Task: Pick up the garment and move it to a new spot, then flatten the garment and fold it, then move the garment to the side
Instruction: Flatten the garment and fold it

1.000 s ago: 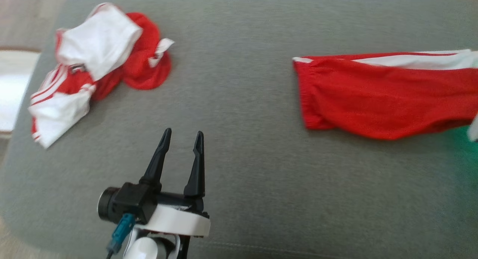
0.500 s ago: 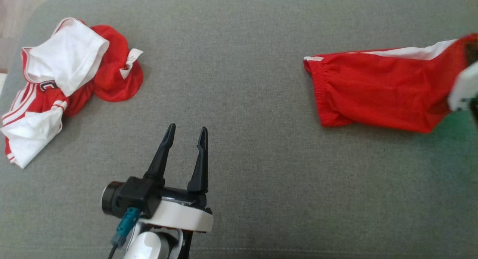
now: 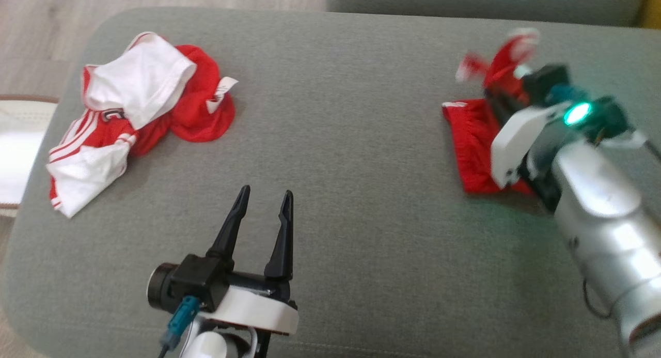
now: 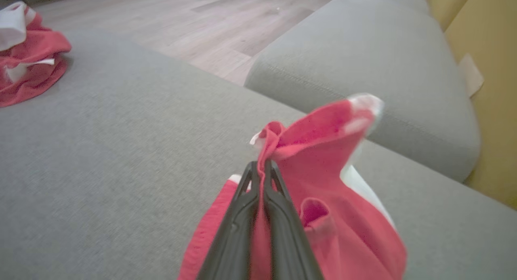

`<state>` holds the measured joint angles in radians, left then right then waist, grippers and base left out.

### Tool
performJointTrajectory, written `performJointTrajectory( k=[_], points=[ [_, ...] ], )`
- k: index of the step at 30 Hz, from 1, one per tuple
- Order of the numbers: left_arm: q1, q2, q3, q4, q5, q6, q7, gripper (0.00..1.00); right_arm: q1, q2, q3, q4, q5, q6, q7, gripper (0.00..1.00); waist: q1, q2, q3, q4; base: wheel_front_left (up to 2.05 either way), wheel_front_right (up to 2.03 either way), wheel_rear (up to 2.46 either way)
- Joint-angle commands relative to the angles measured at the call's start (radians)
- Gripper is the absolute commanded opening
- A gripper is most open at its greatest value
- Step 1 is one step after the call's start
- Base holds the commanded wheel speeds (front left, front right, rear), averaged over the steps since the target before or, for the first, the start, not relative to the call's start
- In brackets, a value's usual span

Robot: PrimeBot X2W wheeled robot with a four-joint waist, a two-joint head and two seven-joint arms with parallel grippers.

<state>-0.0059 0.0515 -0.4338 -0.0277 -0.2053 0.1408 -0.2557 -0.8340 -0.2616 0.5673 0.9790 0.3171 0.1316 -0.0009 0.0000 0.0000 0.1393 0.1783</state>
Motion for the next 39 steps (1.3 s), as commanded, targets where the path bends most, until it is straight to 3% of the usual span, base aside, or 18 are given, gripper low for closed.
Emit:
performJointTrajectory(
  k=[1, 6, 7, 8, 9, 10, 20, 26, 27, 28, 29, 33, 39],
  points=[
    [-0.015, -0.001, 0.031, -0.032, -0.011, 0.003, -0.006, 1.0, 0.019, 0.004, 0.017, -0.058, 0.012, -0.001, 0.018, 0.0, 0.0, 0.0, -0.006, 0.016, 0.0, 0.0, 0.0],
    [-0.006, -0.001, 0.034, -0.032, -0.015, 0.0, -0.006, 1.0, 0.137, -0.026, 0.027, -0.235, 0.042, -0.001, 0.114, 0.0, 0.0, 0.0, -0.011, 0.034, 0.0, 0.0, 0.0],
    [-0.004, -0.001, 0.034, -0.031, -0.016, 0.001, -0.006, 1.0, 0.162, -0.033, 0.017, -0.27, 0.048, -0.001, 0.13, 0.1, 0.0, 0.0, -0.013, 0.036, 0.0, 0.0, 0.0],
    [-0.003, -0.001, 0.033, -0.031, -0.017, 0.001, -0.006, 1.0, 0.187, -0.039, 0.006, -0.306, 0.05, -0.001, 0.143, 0.57, 0.0, 0.0, -0.015, 0.037, 0.0, 0.0, 0.0],
    [-0.001, -0.001, 0.033, -0.03, -0.018, 0.002, -0.006, 1.0, 0.212, -0.045, -0.004, -0.341, 0.052, -0.001, 0.158, 0.9, 0.0, 0.0, -0.017, 0.037, 0.0, 0.0, 0.0],
    [0.0, -0.001, 0.033, -0.03, -0.018, 0.003, -0.006, 1.0, 0.236, -0.049, -0.021, -0.376, 0.055, -0.001, 0.17, 1.0, 0.0, 0.0, -0.019, 0.036, 0.0, 0.0, 0.0],
    [0.016, -0.001, 0.041, -0.034, -0.007, 0.004, -0.006, 1.0, 0.494, -0.019, -0.283, -0.746, 0.075, -0.001, 0.211, 1.0, 0.0, 0.0, -0.043, 0.006, 0.0, 0.0, 0.0],
    [0.028, -0.001, 0.048, -0.035, 0.001, -0.004, -0.006, 1.0, 0.658, -0.024, -0.446, -0.882, 0.14, -0.001, 0.283, 1.0, 0.0, 0.0, -0.053, -0.008, 0.0, 0.0, 0.0],
    [0.029, -0.001, 0.05, -0.035, 0.003, -0.004, -0.006, 1.0, 0.675, -0.022, -0.465, -0.898, 0.162, -0.001, 0.293, 0.91, 0.0, 0.0, -0.053, -0.01, 0.0, 0.0, 0.0],
    [0.03, -0.001, 0.051, -0.036, 0.004, -0.005, -0.006, 1.0, 0.686, -0.023, -0.479, -0.913, 0.181, -0.001, 0.304, 0.15, 0.0, 0.0, -0.054, -0.011, 0.0, 0.0, 0.0],
    [0.031, -0.001, 0.052, -0.036, 0.005, -0.006, -0.006, 1.0, 0.692, -0.029, -0.486, -0.926, 0.195, -0.001, 0.313, 0.0, 0.0, 0.0, -0.054, -0.011, 0.0, 0.0, 0.0],
    [0.028, -0.001, 0.051, -0.036, 0.005, -0.01, -0.006, 1.0, 0.654, -0.054, -0.477, -0.918, 0.203, -0.001, 0.323, 0.0, 0.0, 0.0, -0.048, -0.008, 0.0, 0.0, 0.0],
    [0.011, -0.001, 0.041, -0.032, 0.001, -0.01, -0.006, 1.0, 0.526, -0.045, -0.356, -0.744, 0.166, -0.001, 0.299, 0.0, 0.0, 0.0, -0.033, 0.018, 0.0, 0.0, 0.0]
  ],
)
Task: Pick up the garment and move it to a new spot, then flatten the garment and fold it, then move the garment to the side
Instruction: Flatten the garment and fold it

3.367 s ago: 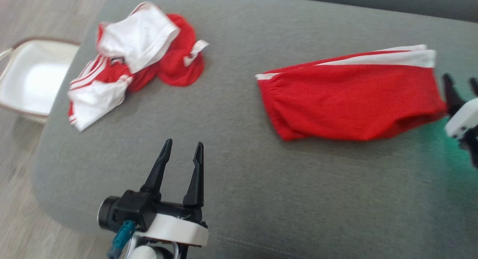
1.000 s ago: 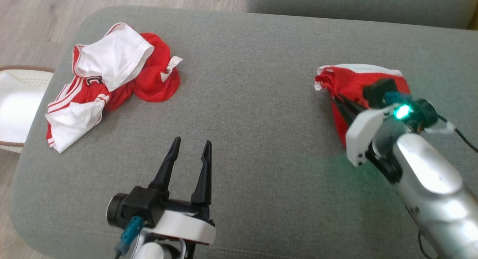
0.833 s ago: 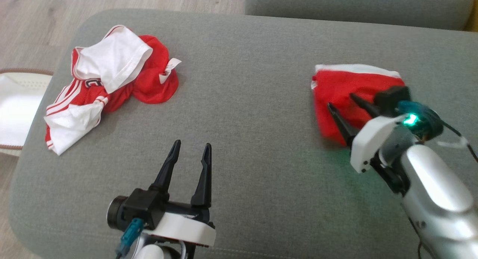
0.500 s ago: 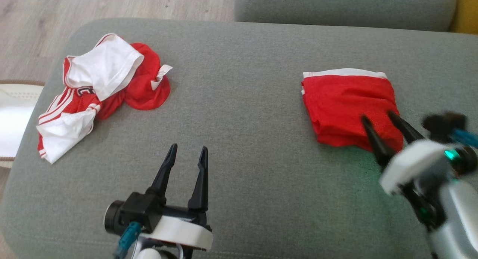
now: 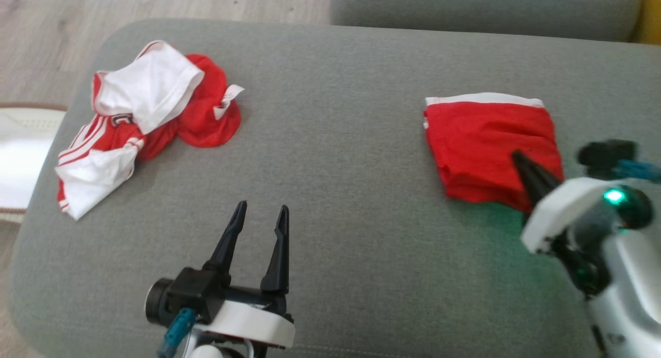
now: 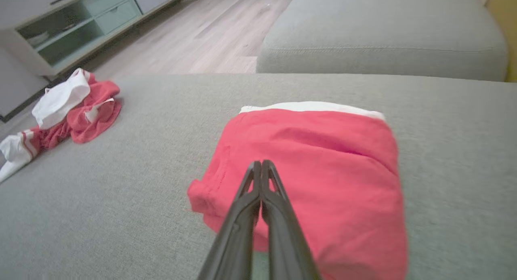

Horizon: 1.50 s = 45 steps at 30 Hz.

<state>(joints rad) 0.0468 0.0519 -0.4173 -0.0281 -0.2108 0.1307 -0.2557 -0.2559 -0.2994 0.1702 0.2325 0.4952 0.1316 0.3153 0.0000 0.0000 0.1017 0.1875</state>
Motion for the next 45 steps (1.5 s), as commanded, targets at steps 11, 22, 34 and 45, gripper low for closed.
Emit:
performJointTrajectory(
  k=[11, 22, 34, 45],
  points=[
    [-0.042, -0.002, 0.027, -0.017, -0.002, 0.008, -0.006, 1.0, -0.091, 0.084, 0.281, 0.287, 0.017, -0.001, -0.092, 0.0, 0.0, 0.0, -0.011, 0.044, 0.0, 0.0, 0.0],
    [0.046, -0.002, 0.104, 0.008, 0.024, 0.019, -0.006, 1.0, 0.024, 0.113, 0.342, 0.317, 0.098, -0.001, -0.316, 1.0, 0.0, 0.0, -0.124, -0.046, 0.0, 0.0, 0.0],
    [0.156, -0.002, 0.243, 0.039, 0.066, 0.005, -0.006, 1.0, 0.062, 0.098, 0.147, 0.331, -0.052, -0.001, -0.573, 1.0, 0.0, 0.0, -0.2, -0.158, 0.0, 0.0, 0.0],
    [0.217, -0.002, 0.322, 0.055, 0.088, -0.013, -0.006, 1.0, 0.219, 0.123, 0.069, 0.102, -0.175, -0.001, -0.577, 1.0, 0.0, 0.0, -0.25, -0.187, 0.0, 0.0, 0.0]
  ],
)
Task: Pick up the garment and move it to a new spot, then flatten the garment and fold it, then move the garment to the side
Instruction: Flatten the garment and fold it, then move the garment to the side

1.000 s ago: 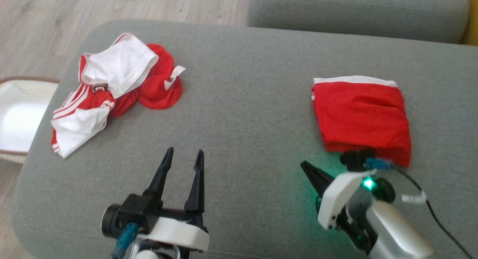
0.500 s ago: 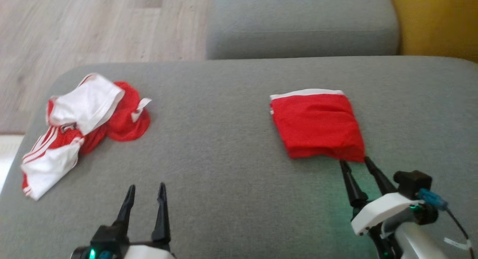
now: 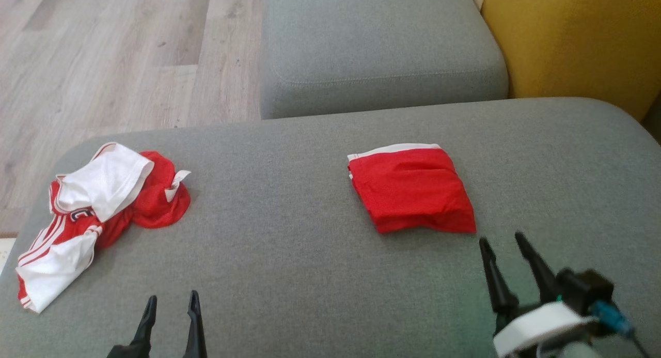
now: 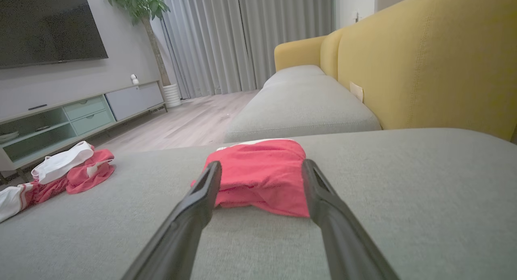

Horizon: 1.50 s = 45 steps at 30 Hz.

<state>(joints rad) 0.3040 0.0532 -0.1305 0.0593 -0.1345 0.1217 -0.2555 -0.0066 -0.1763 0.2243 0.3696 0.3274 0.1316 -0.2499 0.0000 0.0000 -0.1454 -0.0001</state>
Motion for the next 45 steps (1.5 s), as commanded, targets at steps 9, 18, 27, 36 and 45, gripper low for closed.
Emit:
performJointTrajectory(
  k=[9, 18, 27, 36, 45],
  points=[
    [-0.027, -0.003, 0.042, -0.038, 0.063, -0.015, -0.006, 1.0, 0.039, 0.034, -0.001, -0.04, -0.07, -0.001, -0.012, 1.0, 0.0, 0.0, -0.021, -0.001, 0.0, 0.0, 0.0],
    [-0.022, -0.003, 0.044, -0.032, 0.075, -0.02, -0.006, 1.0, 0.041, 0.047, -0.012, -0.044, -0.088, -0.001, -0.012, 1.0, 0.0, 0.0, -0.031, -0.003, 0.0, 0.0, 0.0],
    [-0.026, -0.003, 0.05, -0.022, 0.082, -0.031, -0.006, 1.0, 0.044, 0.046, -0.007, -0.044, -0.089, -0.001, -0.012, 1.0, 0.0, 0.0, -0.036, 0.0, 0.0, 0.0, 0.0],
    [-0.027, -0.003, 0.05, -0.022, 0.083, -0.034, -0.006, 1.0, 0.044, 0.043, -0.008, -0.047, -0.083, -0.001, -0.012, 1.0, 0.0, 0.0, -0.038, -0.002, 0.0, 0.0, 0.0],
    [-0.024, -0.003, 0.047, -0.025, 0.082, -0.034, -0.006, 1.0, 0.047, 0.043, -0.005, -0.039, -0.081, -0.001, -0.012, 1.0, 0.0, 0.0, -0.041, 0.0, 0.0, 0.0, 0.0]
  ],
)
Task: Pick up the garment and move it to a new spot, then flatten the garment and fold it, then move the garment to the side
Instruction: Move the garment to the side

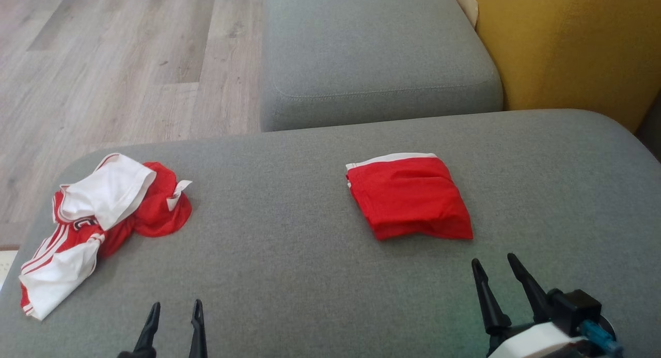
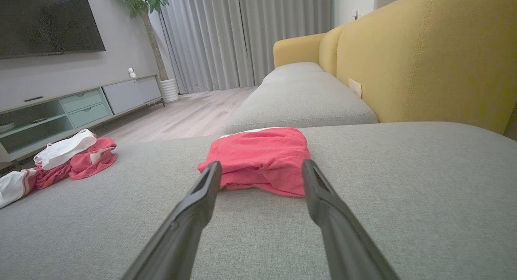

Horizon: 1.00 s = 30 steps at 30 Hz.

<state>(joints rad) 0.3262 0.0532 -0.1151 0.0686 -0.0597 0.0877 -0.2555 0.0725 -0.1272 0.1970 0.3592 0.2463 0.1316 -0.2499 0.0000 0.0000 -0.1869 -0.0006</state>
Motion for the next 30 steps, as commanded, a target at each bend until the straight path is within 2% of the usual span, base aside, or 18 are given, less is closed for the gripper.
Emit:
performJointTrajectory(
  k=[1, 12, 20, 30],
  points=[
    [-0.047, -0.003, 0.032, -0.035, 0.007, 0.0, -0.006, 1.0, -0.032, -0.006, 0.023, -0.028, 0.0, -0.001, -0.012, 1.0, 0.0, 0.0, 0.001, 0.001, 0.0, 0.0, 0.0],
    [-0.047, -0.003, 0.024, -0.038, 0.005, 0.004, -0.006, 1.0, -0.036, -0.008, 0.03, -0.024, 0.003, -0.001, -0.012, 1.0, 0.0, 0.0, 0.011, 0.001, 0.0, 0.0, 0.0],
    [-0.064, -0.003, 0.014, -0.048, 0.0, 0.008, -0.006, 1.0, -0.055, -0.017, 0.038, -0.02, 0.006, -0.001, -0.012, 1.0, 0.0, 0.0, 0.056, 0.0, 0.0, 0.0, 0.0],
    [-0.15, -0.003, -0.038, -0.065, -0.002, 0.005, -0.006, 1.0, -0.214, -0.07, 0.042, 0.064, 0.067, -0.001, -0.007, 1.0, 0.0, 0.0, 0.17, 0.04, 0.0, 0.0, 0.0]
  ],
)
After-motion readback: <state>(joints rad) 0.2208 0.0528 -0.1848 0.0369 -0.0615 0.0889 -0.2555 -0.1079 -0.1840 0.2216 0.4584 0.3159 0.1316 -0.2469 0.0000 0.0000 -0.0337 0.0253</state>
